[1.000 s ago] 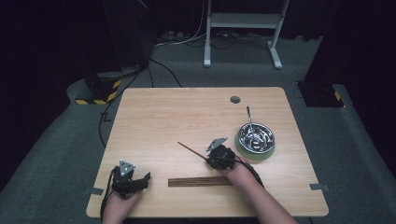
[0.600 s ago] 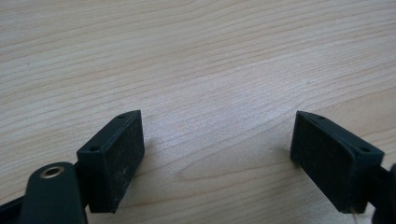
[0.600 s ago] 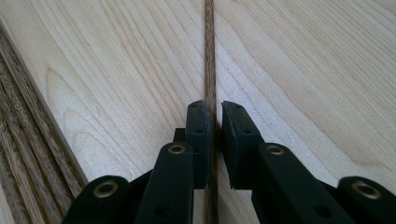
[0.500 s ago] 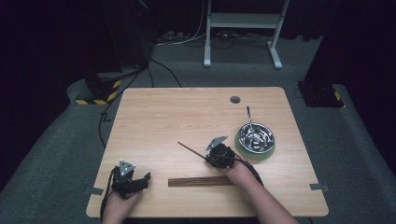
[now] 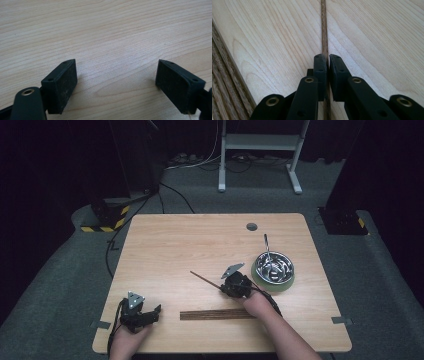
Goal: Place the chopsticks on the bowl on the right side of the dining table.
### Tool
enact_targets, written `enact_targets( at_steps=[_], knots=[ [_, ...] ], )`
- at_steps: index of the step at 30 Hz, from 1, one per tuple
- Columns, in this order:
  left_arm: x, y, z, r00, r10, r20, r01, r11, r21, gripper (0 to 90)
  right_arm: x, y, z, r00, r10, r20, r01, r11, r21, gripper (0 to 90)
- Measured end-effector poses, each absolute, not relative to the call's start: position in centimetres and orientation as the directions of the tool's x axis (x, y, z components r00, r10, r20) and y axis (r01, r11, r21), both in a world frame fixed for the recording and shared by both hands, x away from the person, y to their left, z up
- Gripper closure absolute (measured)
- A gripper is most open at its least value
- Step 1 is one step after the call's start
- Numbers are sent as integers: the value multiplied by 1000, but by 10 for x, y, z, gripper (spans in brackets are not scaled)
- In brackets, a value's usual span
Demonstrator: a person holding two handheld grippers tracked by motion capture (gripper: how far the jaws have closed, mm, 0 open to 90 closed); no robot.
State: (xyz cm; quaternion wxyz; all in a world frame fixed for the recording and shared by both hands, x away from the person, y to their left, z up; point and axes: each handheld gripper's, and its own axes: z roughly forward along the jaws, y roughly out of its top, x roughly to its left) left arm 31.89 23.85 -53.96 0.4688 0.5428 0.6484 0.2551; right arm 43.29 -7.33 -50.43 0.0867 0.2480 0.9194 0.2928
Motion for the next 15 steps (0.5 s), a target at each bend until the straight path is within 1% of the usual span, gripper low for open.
enact_targets(
  at_steps=[1,2,7,12,15],
  knots=[
    [319,239,-540,29,943,-331,465,280,840,175,432,-73,-504,-857,514,-8,416,704,576,838],
    [319,238,-540,29,943,-331,465,281,840,174,432,-72,-504,-861,508,-30,400,711,579,838],
    [319,238,-540,26,941,-337,462,288,839,174,431,-73,-499,-860,510,-26,398,701,592,839],
    [319,238,-540,26,941,-337,462,287,839,175,428,-75,-492,-855,516,-50,380,690,616,839],
    [319,238,-540,26,941,-338,462,288,839,174,426,-78,-486,-855,516,-54,379,693,614,837]
  ],
)
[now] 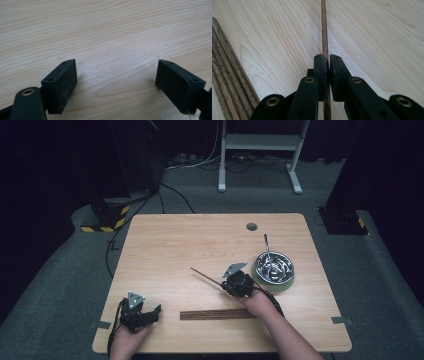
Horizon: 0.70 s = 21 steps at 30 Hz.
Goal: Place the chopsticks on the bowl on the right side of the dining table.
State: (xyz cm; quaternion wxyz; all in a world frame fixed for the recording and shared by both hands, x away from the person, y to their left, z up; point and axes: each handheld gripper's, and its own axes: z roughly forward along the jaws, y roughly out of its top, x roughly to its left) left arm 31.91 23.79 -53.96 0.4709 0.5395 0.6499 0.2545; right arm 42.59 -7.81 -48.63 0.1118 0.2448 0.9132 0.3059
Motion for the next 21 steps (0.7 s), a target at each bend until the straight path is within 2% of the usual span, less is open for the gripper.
enact_targets(
  at_steps=[10,12,21],
  knots=[
    [319,238,-540,28,942,-335,462,285,840,177,412,-95,-464,-849,520,-91,354,689,632,837],
    [318,241,-539,42,953,-300,477,245,844,177,411,-100,-460,-844,529,-90,359,681,638,837],
    [317,242,-539,48,957,-285,491,226,841,180,401,-125,-448,-831,544,-115,353,676,647,837]
  ],
)
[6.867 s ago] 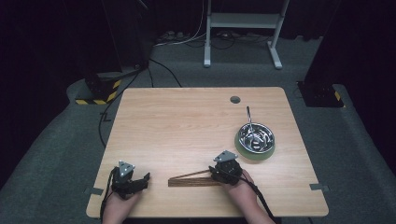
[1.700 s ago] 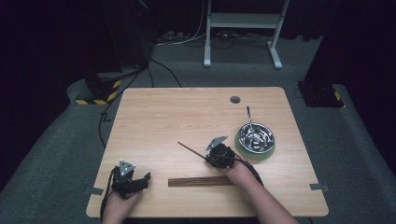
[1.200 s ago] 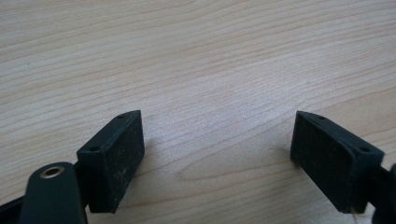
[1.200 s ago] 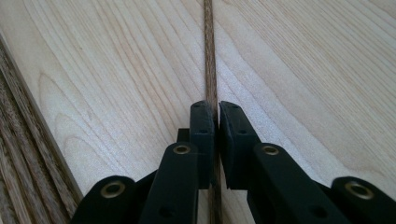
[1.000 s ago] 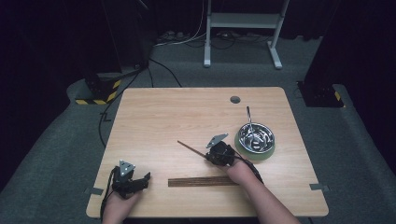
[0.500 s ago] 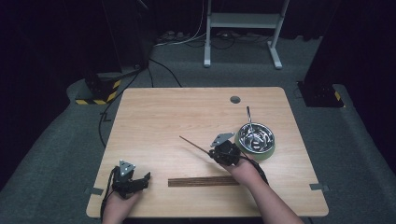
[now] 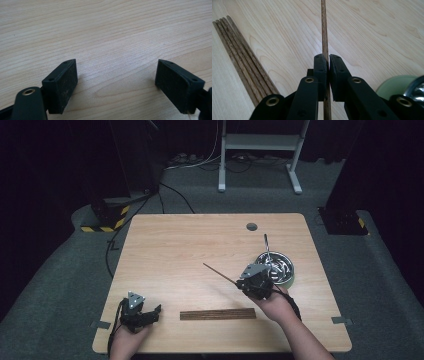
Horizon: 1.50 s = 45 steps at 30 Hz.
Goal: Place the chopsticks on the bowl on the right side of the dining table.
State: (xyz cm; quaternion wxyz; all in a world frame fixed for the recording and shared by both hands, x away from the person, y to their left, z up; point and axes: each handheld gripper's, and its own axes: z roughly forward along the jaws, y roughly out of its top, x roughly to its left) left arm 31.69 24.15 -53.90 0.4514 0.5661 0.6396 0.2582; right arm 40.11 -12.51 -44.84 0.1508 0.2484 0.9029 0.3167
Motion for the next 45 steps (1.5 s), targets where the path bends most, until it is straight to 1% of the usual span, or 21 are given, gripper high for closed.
enact_targets(
  at_steps=[1,7,14,15,20,22,26,37,45],
  knots=[
    [317,240,-539,45,953,-300,485,242,841,180,400,-127,-448,-825,551,-123,352,672,652,837],
    [317,241,-539,51,956,-289,490,229,841,182,397,-145,-441,-814,570,-116,368,659,656,837],
    [319,239,-539,46,953,-300,481,242,843,181,397,-169,-435,-784,606,-138,381,644,663,837],
    [320,237,-539,40,947,-318,470,263,843,181,397,-172,-434,-781,610,-135,385,640,665,837],
    [320,237,-539,41,947,-320,469,265,843,181,398,-188,-431,-765,625,-154,391,642,659,837],
    [318,239,-539,50,954,-296,483,236,843,182,400,-194,-429,-757,634,-158,397,638,660,837],
    [317,237,-539,49,951,-305,476,247,844,182,406,-204,-427,-740,653,-160,414,630,657,837],
    [315,238,-539,50,954,-296,488,235,840,182,422,-222,-433,-706,691,-155,460,614,641,837],
    [314,238,-539,53,954,-294,493,231,839,182,436,-225,-438,-699,696,-164,467,618,633,837]
  ],
)
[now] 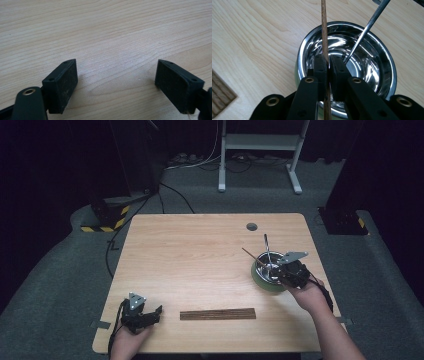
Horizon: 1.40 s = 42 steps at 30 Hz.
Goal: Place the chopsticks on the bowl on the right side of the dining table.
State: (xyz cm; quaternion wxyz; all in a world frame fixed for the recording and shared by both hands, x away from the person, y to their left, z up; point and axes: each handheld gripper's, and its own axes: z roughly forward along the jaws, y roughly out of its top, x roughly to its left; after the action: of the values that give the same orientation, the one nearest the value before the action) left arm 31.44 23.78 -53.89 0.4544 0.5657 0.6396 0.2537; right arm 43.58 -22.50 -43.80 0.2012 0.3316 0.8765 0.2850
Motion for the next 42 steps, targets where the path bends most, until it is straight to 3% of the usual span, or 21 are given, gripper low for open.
enact_targets(
  at_steps=[22,42],
  knots=[
    [315,238,-539,55,954,-294,490,231,841,182,480,-234,-436,-698,706,-119,499,599,626,837],
    [315,238,-539,55,954,-293,490,230,841,182,484,-235,-449,-706,702,-94,518,603,607,835]
  ],
)
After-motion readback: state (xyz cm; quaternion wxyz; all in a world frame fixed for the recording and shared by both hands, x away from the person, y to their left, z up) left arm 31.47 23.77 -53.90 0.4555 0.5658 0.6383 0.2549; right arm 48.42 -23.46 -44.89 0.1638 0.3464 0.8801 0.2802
